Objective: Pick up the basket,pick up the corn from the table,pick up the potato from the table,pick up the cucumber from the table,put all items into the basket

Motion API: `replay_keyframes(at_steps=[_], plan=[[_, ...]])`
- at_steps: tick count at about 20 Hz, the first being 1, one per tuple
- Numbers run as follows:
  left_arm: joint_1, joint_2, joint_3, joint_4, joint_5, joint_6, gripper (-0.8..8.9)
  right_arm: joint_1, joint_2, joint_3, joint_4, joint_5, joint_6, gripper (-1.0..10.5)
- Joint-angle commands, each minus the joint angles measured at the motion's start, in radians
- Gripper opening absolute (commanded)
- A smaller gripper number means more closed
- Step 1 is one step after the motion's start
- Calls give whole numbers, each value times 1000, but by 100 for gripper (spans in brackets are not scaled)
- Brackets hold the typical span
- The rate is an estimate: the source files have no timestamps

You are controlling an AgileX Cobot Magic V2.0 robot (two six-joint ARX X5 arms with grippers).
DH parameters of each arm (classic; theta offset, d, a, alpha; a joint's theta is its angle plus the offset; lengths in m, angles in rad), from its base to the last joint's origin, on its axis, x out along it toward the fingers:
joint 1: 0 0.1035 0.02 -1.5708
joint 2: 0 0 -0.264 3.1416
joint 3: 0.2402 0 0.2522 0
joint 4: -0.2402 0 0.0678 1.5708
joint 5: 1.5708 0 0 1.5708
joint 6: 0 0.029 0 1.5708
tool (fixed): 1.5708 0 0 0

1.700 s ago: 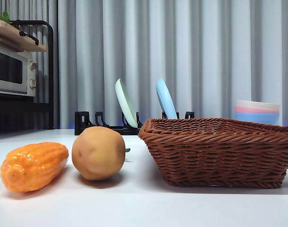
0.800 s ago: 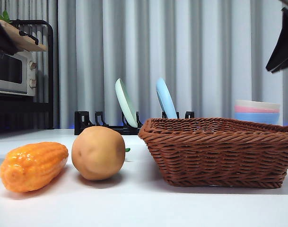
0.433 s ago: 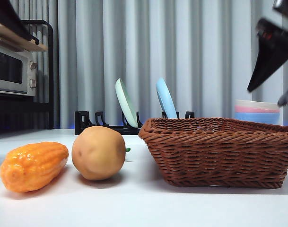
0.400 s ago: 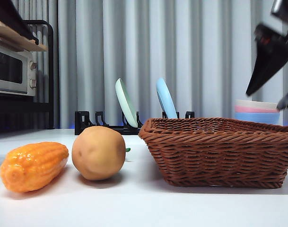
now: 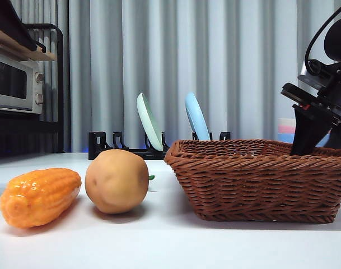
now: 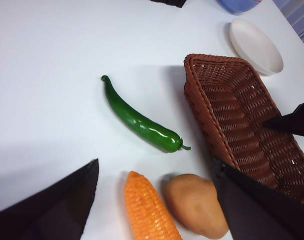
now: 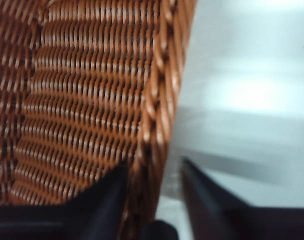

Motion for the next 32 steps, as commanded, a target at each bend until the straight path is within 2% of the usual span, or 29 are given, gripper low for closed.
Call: replay_keyframes(at_steps=[1, 5, 8, 17, 22, 29, 30, 31, 32], plan=[[2, 6, 0, -2, 4, 1, 377, 0, -6, 15, 3, -1, 34, -15], [-16, 55, 2, 10, 2, -26, 377, -13, -87, 31, 2, -2, 80, -15], [-60, 142, 34, 15, -16, -45, 377, -14, -183, 35, 2, 0, 87, -15], [-237, 629, 397, -84, -188, -53, 386, -14, -465, 39, -36, 6, 95, -15], [-311, 851, 548, -131, -319, -111, 382, -14, -523, 68, -87, 9, 93, -15], [-357, 998, 562, -78, -351, -156, 373, -14, -529, 69, -103, 9, 94, -15], [-360, 1005, 562, -61, -352, -156, 363, -14, -529, 69, -103, 9, 94, -15], [-365, 1009, 562, -50, -355, -154, 293, -14, -529, 69, -103, 9, 94, -15], [-371, 1009, 562, -44, -355, -139, 155, -14, -529, 69, -103, 9, 97, -15]])
